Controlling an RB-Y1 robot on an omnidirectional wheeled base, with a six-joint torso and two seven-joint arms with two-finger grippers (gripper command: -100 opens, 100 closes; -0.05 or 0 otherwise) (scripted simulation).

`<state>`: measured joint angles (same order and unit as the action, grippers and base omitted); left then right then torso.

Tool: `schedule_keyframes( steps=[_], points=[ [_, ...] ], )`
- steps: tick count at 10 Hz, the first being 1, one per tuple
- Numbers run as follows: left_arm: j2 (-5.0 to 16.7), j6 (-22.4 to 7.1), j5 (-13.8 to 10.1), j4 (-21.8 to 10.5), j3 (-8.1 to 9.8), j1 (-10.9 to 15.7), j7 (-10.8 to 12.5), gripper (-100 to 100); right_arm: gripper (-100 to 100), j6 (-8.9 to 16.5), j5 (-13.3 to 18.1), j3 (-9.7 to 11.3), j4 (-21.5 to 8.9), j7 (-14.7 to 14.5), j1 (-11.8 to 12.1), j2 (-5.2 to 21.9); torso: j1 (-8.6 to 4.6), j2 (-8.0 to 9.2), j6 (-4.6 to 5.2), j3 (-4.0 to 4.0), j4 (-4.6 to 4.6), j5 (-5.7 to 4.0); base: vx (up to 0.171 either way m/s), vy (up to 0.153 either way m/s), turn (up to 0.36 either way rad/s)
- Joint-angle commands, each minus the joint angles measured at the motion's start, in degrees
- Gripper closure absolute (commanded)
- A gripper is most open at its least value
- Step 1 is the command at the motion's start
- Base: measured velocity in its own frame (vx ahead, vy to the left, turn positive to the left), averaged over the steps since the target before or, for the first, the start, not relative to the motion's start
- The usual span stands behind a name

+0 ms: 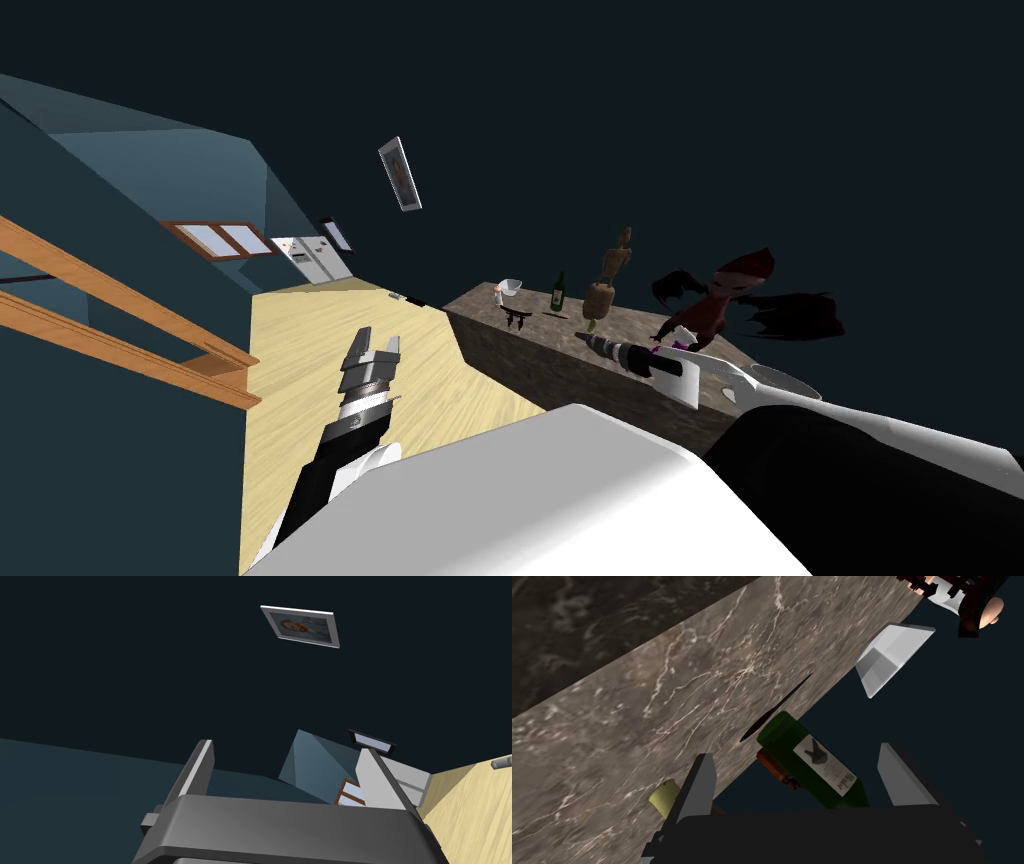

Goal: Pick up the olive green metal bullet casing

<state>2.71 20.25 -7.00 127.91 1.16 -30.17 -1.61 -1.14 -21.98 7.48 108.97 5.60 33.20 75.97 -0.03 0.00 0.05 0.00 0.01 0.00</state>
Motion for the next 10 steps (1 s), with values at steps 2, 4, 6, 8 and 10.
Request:
schedule_keyframes(
  steps=[2,4,6,8,10],
  points=[
    [0.0,0.0,0.0,0.0,0.00,0.0,0.0,0,-100,2.1,-1.2,2.5,-2.6,0.8,0.5,4.8,0.00,-0.01,-0.04,0.00,0.00,0.00,0.018,-0.005,0.230],
    [0.0,0.0,0.0,0.0,0.00,0.0,0.0,0,-100,2.9,-1.7,3.5,-3.6,1.1,1.0,8.0,-0.06,-0.03,0.01,-0.02,-0.01,-0.02,0.016,-0.020,0.097],
    [0.0,0.0,0.0,0.0,0.00,0.0,0.0,0,-100,3.7,-2.1,4.6,-4.6,1.4,1.5,10.7,-0.08,-0.01,0.01,-0.01,0.00,-0.03,0.016,-0.019,0.125],
    [0.0,0.0,0.0,0.0,0.00,0.0,0.0,0,-100,4.5,-2.6,5.6,-5.6,1.8,2.0,13.3,-0.06,0.00,0.02,0.00,0.00,-0.03,0.013,-0.023,0.128],
    [0.0,0.0,0.0,0.0,0.00,0.0,0.0,0,-100,5.2,-3.0,6.6,-6.5,2.1,2.5,15.4,-0.08,0.01,0.01,0.00,0.00,-0.03,0.009,-0.026,0.124]
  ],
)
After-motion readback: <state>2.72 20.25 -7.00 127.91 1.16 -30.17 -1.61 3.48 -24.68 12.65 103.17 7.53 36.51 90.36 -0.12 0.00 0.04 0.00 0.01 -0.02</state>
